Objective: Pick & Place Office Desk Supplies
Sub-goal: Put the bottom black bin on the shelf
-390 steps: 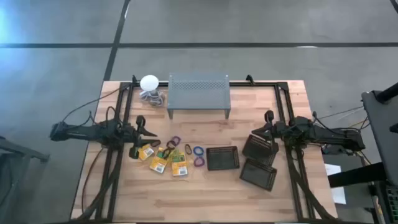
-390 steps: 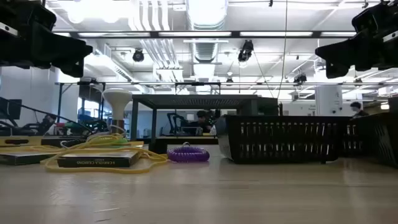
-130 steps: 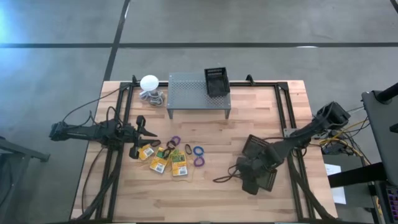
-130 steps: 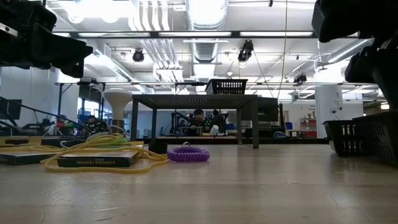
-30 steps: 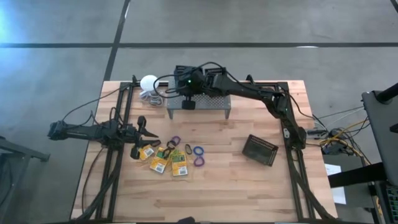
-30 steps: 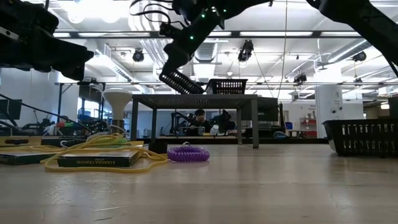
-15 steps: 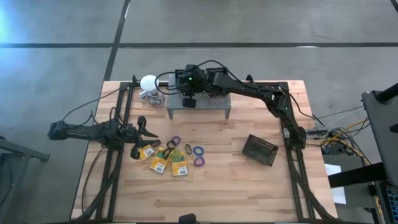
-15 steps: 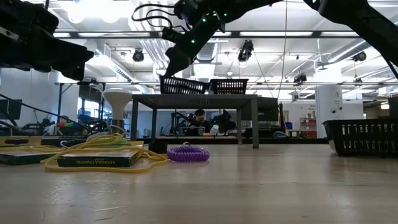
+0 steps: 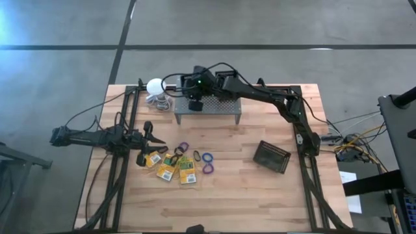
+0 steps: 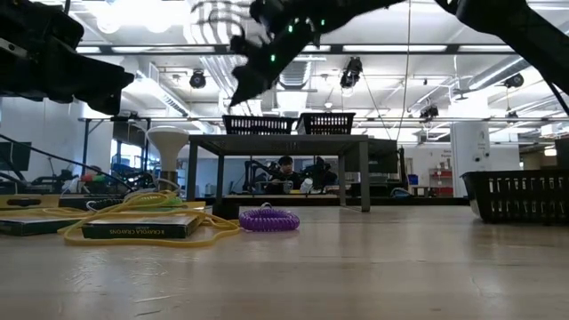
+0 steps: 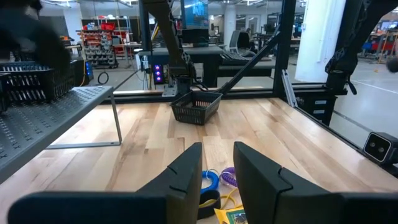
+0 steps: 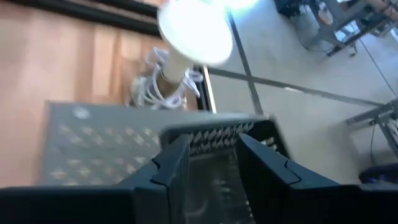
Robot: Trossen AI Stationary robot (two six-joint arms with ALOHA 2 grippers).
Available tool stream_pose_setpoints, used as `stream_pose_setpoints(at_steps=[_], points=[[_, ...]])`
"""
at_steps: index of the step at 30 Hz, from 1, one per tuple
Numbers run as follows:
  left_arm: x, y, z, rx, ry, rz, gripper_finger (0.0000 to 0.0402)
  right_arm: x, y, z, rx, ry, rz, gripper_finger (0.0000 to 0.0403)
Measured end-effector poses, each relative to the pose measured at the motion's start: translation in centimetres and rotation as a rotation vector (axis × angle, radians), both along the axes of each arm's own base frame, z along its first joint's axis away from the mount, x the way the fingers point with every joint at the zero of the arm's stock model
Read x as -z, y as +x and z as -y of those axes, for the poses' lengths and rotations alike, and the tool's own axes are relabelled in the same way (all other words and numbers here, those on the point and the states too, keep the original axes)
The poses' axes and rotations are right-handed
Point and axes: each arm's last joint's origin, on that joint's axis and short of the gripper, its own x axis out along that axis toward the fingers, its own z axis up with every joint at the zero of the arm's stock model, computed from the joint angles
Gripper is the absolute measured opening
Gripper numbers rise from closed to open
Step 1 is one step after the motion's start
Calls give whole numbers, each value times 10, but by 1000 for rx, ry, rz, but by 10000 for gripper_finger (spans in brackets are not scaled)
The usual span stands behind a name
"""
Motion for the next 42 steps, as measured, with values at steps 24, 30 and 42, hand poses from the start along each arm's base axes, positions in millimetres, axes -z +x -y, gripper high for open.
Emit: stream_pose_setpoints(at_steps=[24,30,42], points=[[0,0,0,0,0,0,95,13,-15,6,-21,171,-221,64],[0,0,0,0,0,0,95,13,-11,11,1,163,-149,59],[0,0,0,0,0,0,95,14,-10,8,42,108,-150,56]])
